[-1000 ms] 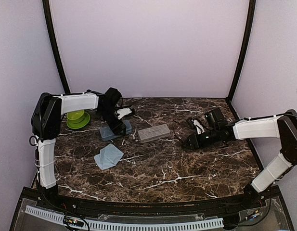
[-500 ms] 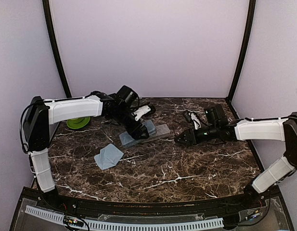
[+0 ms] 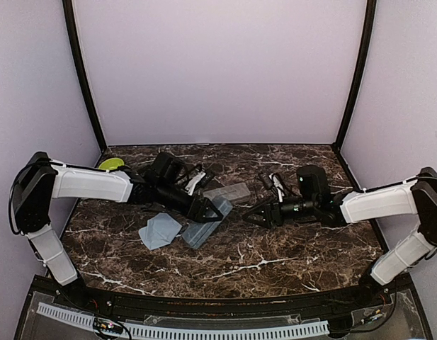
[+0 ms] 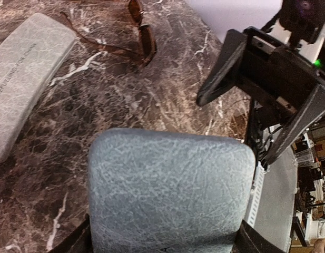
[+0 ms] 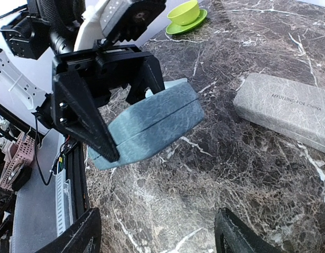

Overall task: Organize the sunglasses
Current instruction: Pick up the sunglasses case from the center of the board, then open the sunglasses case.

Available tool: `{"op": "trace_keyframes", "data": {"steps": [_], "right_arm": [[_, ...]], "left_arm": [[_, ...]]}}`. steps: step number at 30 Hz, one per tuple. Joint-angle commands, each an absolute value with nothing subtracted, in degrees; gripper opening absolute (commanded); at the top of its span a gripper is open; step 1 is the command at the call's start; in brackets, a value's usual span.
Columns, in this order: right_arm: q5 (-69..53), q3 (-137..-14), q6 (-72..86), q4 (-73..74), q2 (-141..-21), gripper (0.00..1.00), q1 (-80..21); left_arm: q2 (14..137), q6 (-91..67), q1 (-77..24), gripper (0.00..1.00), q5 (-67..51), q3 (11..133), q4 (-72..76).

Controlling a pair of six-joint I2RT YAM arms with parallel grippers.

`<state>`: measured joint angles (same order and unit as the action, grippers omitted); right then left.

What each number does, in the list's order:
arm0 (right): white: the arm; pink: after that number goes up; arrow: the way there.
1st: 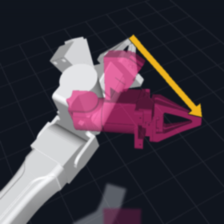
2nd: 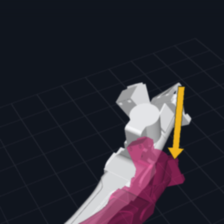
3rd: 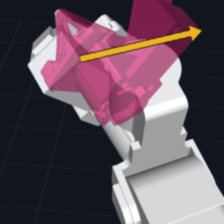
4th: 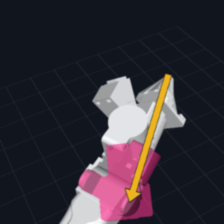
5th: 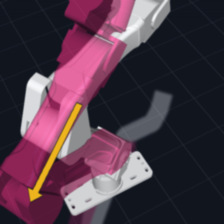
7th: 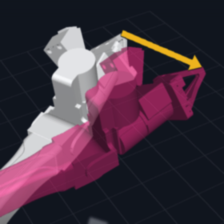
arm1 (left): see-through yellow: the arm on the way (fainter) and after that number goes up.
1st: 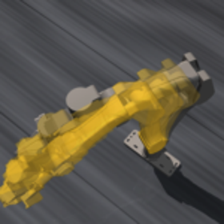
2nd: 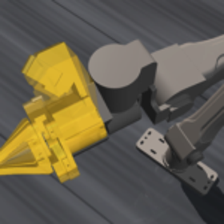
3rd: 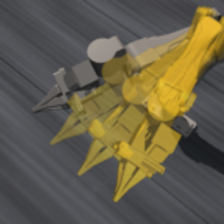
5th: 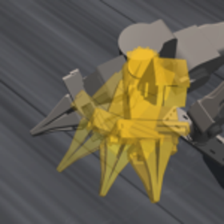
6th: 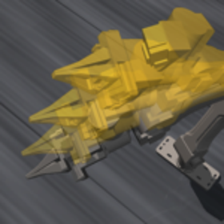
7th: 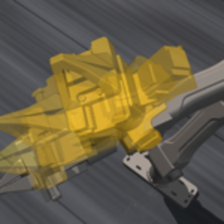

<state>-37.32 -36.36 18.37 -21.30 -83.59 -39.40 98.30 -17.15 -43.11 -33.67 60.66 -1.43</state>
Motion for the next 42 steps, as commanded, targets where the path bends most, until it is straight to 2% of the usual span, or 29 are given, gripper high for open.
{"op": "trace_keyframes", "data": {"steps": [1, 16, 24, 25, 26, 27, 34, 42], "right_arm": [[-38.3, -37.8, 18.9, -28.3, -86.7, 0.74, -40.6], [-38.3, -38.2, 18.9, -33.0, -88.8, 0.74, -42.4], [-38.3, -38.6, 18.9, -27.6, -87.1, 0.74, -42.7], [-38.7, -38.7, 19.3, -26.8, -86.8, 0.75, -42.7], [-51.4, -38.9, 15.3, -26.4, -86.6, 0.91, -42.7], [-52.2, -39.1, 14.4, -25.6, -86.4, 0.93, -42.7], [-53.0, -40.9, 11.0, -19.8, -85.8, 0.93, -43.1], [-51.0, -42.5, 14.0, -23.1, -88.5, 0.92, -43.1]], "left_arm": [[94.2, -24.8, -44.8, 0.36, -39.4, 57.8, 10.4], [94.9, -21.8, -48.1, 0.36, -41.4, 57.7, 10.5], [95.5, -22.0, -48.1, 0.36, -41.9, 58.2, 11.1], [95.6, -22.0, -48.1, 0.36, -42.0, 58.3, 11.2], [95.6, -22.0, -48.1, 0.36, -42.0, 58.3, 11.2], [95.6, -22.0, -48.1, 0.36, -42.0, 58.4, 11.3], [95.8, -22.4, -48.1, 0.36, -44.4, 58.2, 12.5], [95.4, -22.1, -49.0, 0.36, -47.2, 57.1, 13.9]]}}
